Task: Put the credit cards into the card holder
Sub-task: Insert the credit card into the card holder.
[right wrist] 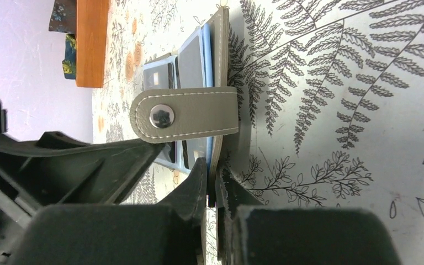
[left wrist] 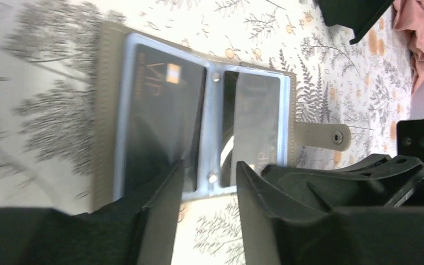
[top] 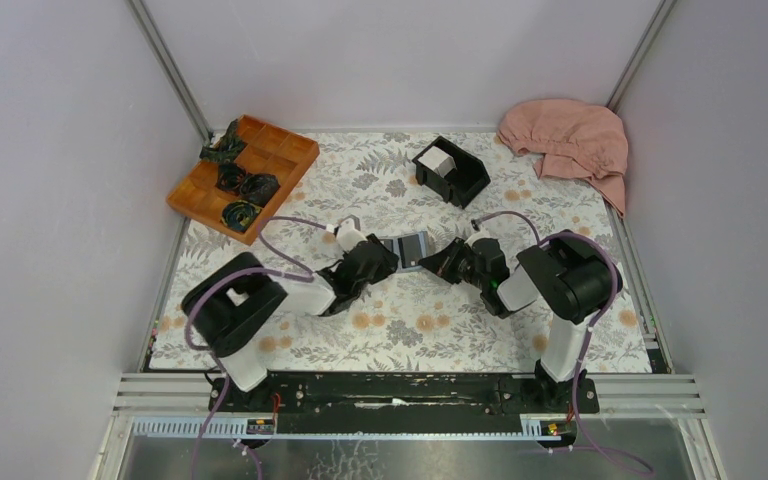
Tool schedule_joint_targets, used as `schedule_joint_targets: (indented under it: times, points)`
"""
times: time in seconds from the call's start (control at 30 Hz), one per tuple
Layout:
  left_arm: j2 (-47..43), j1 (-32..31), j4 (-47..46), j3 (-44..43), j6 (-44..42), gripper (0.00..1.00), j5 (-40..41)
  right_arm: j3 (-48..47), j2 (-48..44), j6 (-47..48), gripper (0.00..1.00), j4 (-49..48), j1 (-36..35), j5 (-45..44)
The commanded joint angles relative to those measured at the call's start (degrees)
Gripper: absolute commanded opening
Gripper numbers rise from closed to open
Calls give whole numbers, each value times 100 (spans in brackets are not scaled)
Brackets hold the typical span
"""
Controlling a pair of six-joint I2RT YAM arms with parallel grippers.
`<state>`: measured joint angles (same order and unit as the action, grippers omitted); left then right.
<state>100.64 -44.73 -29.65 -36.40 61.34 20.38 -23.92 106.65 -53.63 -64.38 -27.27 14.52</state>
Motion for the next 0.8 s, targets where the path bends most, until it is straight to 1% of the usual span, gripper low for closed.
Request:
schedule_joint_targets:
  times: [0.0, 0.03, 0.13, 0.2, 0.3, 0.43, 0.6, 0.77]
  points:
    - [-527, 131, 2637, 518, -278, 55, 638, 128, -88, 91, 0, 356, 85, -410]
    - [-769, 131, 2712, 559, -253, 59, 719, 146, -110, 77, 0, 356, 85, -426]
    - [-1137, 131, 2884, 709, -136, 71, 867, 203, -186, 26, 0, 358, 85, -462]
    - [-1215, 142, 2935, 818, -70, 75, 936, 233, -254, 2, 0, 430, 85, -504]
    - [-1101, 182, 2771, 957, 1, 76, 821, 222, -400, 1, 0, 634, 85, -512]
    - [-874, 241, 1921, 1241, 62, 77, 366, 130, -575, 79, 0, 996, 87, -474]
    - [-482, 246, 1160, 1211, -114, 78, -49, 36, -593, 115, 0, 1312, 83, -406]
    - [-147, 254, 668, 1168, -217, 78, -378, -39, -538, 126, 0, 1550, 90, -374]
